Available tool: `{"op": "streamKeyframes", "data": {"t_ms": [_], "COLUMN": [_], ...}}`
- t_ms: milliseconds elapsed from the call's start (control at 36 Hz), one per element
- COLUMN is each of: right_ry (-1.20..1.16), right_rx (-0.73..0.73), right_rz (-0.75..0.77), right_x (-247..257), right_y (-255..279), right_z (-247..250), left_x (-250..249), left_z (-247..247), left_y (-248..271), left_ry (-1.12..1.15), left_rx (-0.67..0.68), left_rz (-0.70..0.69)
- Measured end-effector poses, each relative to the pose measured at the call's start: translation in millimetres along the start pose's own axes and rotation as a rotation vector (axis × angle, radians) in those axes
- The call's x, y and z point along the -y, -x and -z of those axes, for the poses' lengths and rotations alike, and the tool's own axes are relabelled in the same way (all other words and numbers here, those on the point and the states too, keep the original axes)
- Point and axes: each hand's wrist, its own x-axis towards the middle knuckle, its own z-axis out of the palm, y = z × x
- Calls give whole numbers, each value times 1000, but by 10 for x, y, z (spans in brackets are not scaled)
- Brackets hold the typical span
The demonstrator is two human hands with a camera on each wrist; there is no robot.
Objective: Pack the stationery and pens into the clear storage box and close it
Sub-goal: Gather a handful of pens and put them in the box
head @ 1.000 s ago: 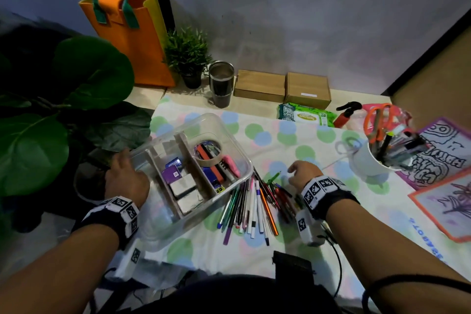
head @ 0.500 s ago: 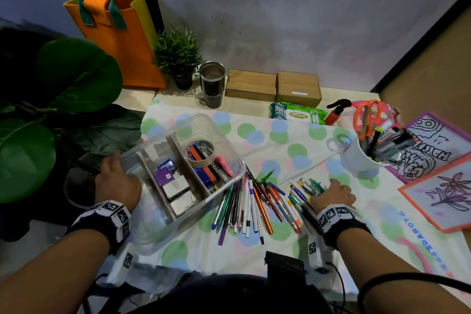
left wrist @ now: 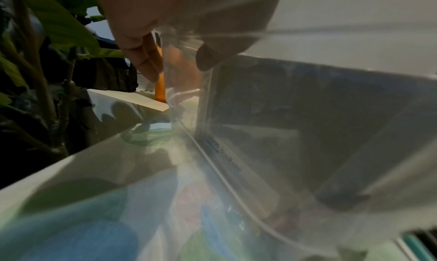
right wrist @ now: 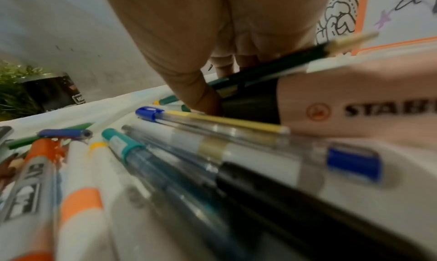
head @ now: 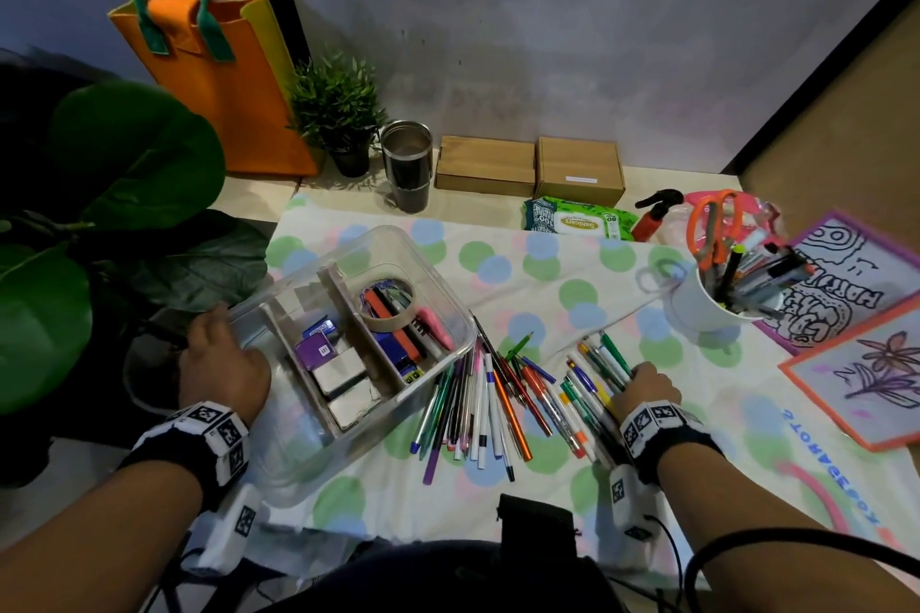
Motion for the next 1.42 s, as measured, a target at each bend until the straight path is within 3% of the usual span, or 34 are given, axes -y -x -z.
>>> {"op": "streamKeyframes", "data": {"t_ms": [333, 833, 1111, 1278, 1417], "right_ry": [54, -212, -669, -907, -1260], "right_rx": [-6, 80, 56, 175, 250], "right_rz": [100, 131, 329, 443, 449], "right_x": [190, 302, 662, 1001, 1309], "right_y": [-26, 20, 194, 484, 702], "right_z": [-4, 273, 614, 739, 811], "left_x": [7, 69, 71, 97, 116], "left_z": [-6, -45, -49, -62, -68], "left_y": [-5, -78, -73, -87, -97], "left_ry": [-18, -38, -34, -17, 6], "left_rx": [-4, 40, 31, 33, 34], "left_rz": [-5, 25, 19, 23, 24]}}
